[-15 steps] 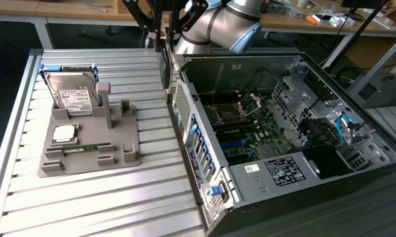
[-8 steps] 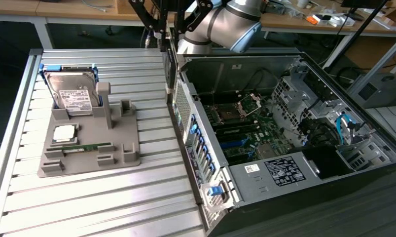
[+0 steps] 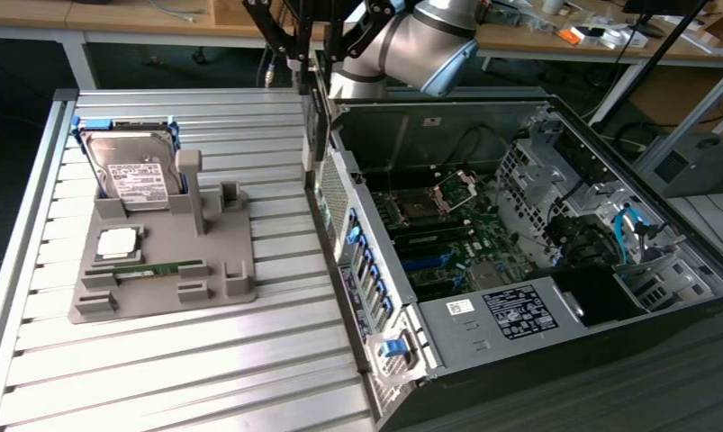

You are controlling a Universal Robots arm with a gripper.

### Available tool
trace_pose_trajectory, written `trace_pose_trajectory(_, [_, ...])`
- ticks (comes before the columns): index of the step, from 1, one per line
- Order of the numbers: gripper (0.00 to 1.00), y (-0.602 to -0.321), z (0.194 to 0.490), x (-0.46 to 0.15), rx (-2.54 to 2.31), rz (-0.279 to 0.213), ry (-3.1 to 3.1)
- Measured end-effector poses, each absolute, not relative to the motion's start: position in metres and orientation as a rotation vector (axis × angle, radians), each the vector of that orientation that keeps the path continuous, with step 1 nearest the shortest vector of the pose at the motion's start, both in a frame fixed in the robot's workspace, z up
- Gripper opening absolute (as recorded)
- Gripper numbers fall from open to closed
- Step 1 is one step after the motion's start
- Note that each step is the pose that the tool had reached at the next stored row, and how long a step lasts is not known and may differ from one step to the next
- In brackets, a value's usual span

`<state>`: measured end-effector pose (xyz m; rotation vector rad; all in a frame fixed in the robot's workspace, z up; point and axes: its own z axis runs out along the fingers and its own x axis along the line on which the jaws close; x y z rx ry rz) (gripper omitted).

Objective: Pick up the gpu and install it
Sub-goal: 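Pick up the gpu and move the gpu toward the slot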

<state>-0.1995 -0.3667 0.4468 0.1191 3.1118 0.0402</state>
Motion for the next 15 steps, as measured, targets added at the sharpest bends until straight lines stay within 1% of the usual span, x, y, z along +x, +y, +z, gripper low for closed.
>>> trace_pose_trajectory(15, [0.27, -0.367, 0.446, -0.188, 0.119, 0.039, 3.112])
